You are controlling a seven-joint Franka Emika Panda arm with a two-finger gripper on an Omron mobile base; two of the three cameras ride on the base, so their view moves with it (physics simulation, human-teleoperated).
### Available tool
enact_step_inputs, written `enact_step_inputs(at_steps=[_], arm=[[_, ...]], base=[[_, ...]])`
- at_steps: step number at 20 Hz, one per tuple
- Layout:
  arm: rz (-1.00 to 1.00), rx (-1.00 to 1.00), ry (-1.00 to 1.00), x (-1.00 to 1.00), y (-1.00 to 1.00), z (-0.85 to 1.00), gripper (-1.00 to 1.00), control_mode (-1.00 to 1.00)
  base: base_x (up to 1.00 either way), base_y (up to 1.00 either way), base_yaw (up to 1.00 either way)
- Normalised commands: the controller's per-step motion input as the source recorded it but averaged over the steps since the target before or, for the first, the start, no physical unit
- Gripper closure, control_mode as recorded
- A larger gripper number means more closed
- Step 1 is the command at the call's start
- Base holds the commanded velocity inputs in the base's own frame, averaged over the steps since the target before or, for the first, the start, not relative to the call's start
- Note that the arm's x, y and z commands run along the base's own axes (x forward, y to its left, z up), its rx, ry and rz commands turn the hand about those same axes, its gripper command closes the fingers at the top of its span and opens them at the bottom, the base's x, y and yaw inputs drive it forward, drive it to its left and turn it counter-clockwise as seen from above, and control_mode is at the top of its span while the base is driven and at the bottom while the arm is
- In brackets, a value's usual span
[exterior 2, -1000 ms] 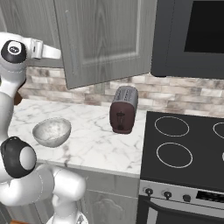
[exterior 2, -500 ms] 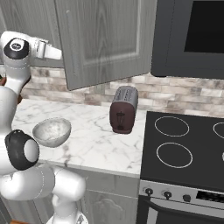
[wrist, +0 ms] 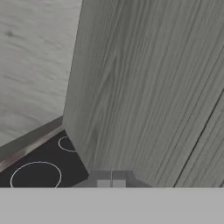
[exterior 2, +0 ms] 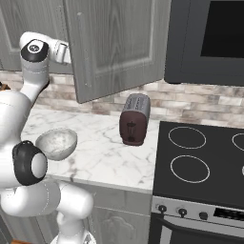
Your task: Open the cabinet. Pick the banana and apple from the cabinet and place them into the bowl. Then close the cabinet.
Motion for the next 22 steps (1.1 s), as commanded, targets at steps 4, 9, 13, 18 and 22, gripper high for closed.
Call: enact_step_inputs(at_steps=[4, 9, 13, 18, 22], arm=[[-0.06, 0.00, 0.00, -0.09, -0.64, 0.00, 1.00, -1.00], [-0.06, 0.00, 0.00, -0.15, -0.66, 0.00, 1.00, -1.00], [-0.06, 0.00, 0.01, -0.11, -0.60, 0.00, 1.00, -1.00], [-0.04, 0.00, 0.00, -0.02, -0.51, -0.01, 1.00, -1.00], [-0.02, 0.00, 0.00, 0.00, -0.45, -0.05, 1.00, -1.00]], base=[[0.00, 0.00, 0.00], [0.00, 0.00, 0.00], [0.00, 0.00, 0.00], [0.00, 0.00, 0.00], [0.00, 0.00, 0.00]])
